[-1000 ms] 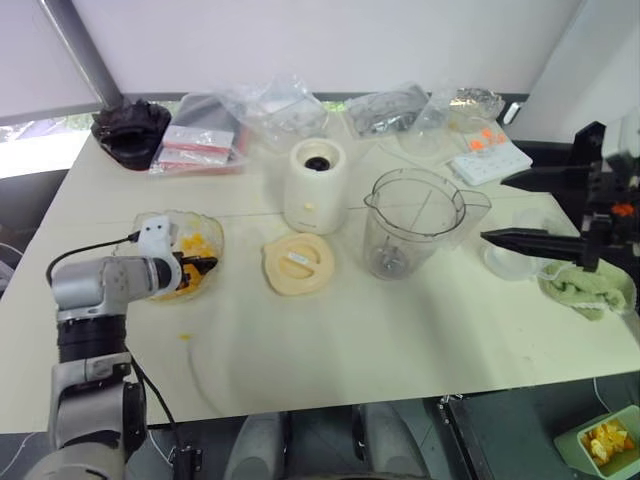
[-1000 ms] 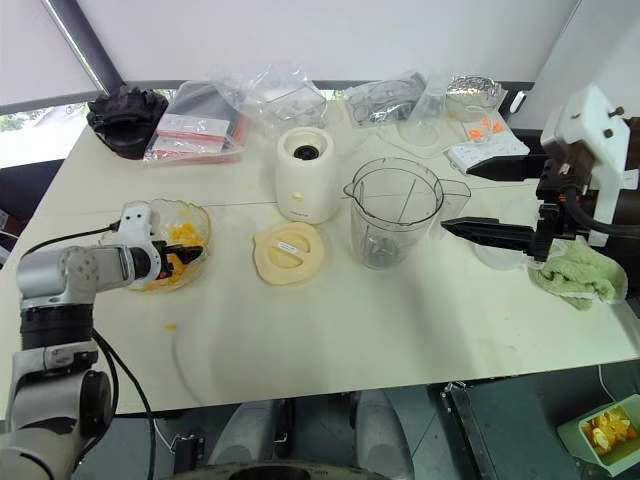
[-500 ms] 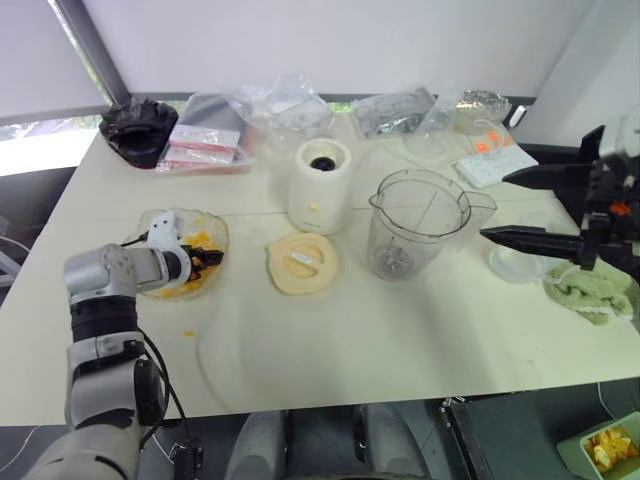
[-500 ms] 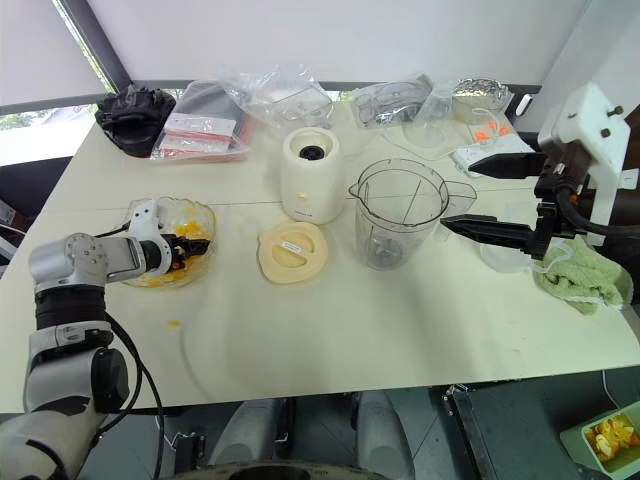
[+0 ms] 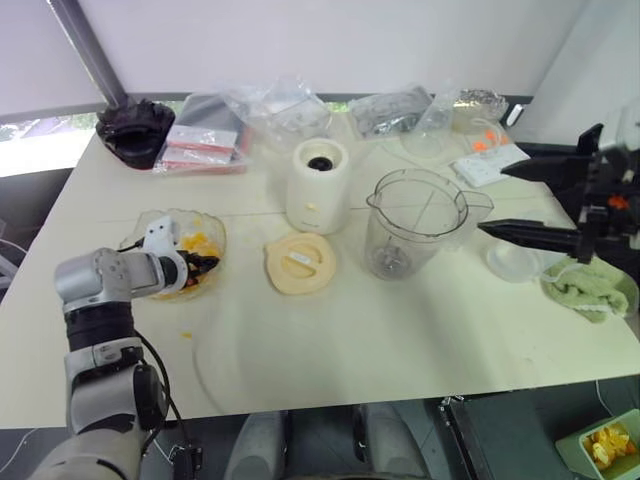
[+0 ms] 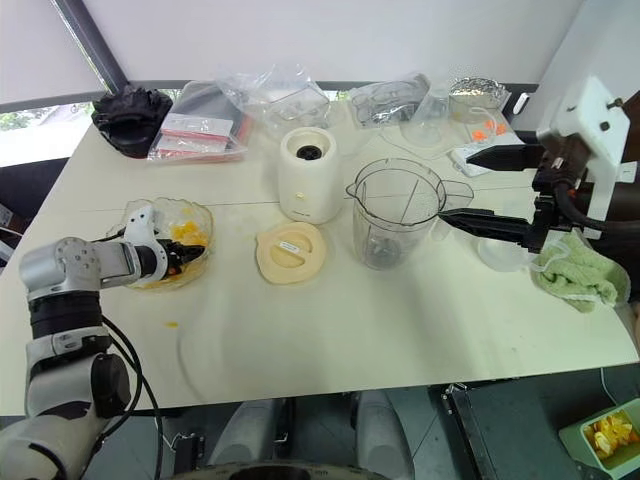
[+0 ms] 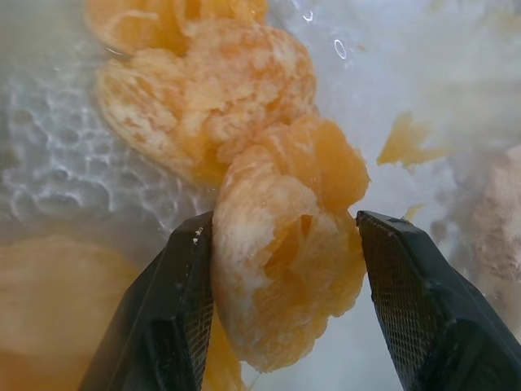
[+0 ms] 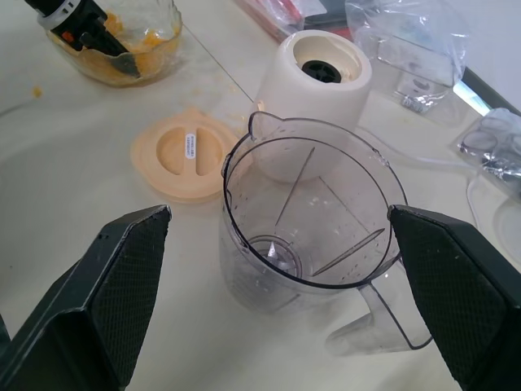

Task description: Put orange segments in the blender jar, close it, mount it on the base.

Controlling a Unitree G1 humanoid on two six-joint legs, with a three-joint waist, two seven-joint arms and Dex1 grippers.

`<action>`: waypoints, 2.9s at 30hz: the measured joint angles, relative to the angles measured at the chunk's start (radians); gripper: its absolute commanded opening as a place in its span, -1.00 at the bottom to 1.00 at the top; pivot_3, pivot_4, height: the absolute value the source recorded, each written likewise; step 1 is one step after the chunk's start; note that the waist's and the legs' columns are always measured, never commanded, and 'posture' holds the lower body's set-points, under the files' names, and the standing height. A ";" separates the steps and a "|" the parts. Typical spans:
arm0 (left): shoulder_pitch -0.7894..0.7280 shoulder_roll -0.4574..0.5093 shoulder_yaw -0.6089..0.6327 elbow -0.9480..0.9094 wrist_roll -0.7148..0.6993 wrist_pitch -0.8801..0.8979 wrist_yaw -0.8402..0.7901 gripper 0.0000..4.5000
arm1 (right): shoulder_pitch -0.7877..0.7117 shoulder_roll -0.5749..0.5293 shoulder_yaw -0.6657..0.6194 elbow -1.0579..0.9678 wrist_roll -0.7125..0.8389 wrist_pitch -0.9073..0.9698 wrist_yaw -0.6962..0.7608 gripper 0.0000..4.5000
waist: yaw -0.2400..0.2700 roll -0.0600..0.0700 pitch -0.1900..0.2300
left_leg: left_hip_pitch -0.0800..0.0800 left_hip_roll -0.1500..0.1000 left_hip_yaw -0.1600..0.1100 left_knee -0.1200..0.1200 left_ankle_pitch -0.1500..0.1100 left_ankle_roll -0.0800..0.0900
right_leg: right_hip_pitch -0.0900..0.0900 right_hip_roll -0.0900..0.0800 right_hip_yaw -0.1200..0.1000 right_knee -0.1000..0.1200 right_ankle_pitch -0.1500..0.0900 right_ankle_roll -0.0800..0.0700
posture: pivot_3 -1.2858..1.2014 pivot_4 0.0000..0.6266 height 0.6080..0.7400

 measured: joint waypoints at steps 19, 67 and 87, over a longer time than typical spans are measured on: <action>-0.031 -0.027 0.248 -0.261 -0.081 0.043 0.030 -0.59 | -0.019 0.018 0.030 0.020 -0.018 -0.026 -0.005 1.00 | 0.000 -0.001 0.001 | -0.001 0.001 0.000 0.000 0.000 0.000 | -0.001 0.000 0.000 0.000 0.000 0.000 | 0.03 -0.52 1.00; -0.914 -0.470 -0.550 0.887 0.203 -1.012 -0.981 -0.59 | 0.447 0.223 -0.727 -0.514 0.339 0.334 -0.455 1.00 | 0.008 -0.005 0.003 | -0.005 -0.001 0.000 -0.001 -0.004 0.006 | 0.001 0.002 0.001 -0.012 -0.001 0.001 | 0.03 -0.52 1.00; -0.862 -0.416 -0.489 0.887 0.285 -1.118 -1.028 0.97 | 0.719 0.253 -0.791 -0.556 0.454 0.271 -0.608 1.00 | 0.007 -0.005 0.004 | -0.006 0.000 -0.001 -0.001 -0.004 0.007 | 0.001 0.003 0.001 -0.012 0.000 0.003 | 0.03 -0.52 1.00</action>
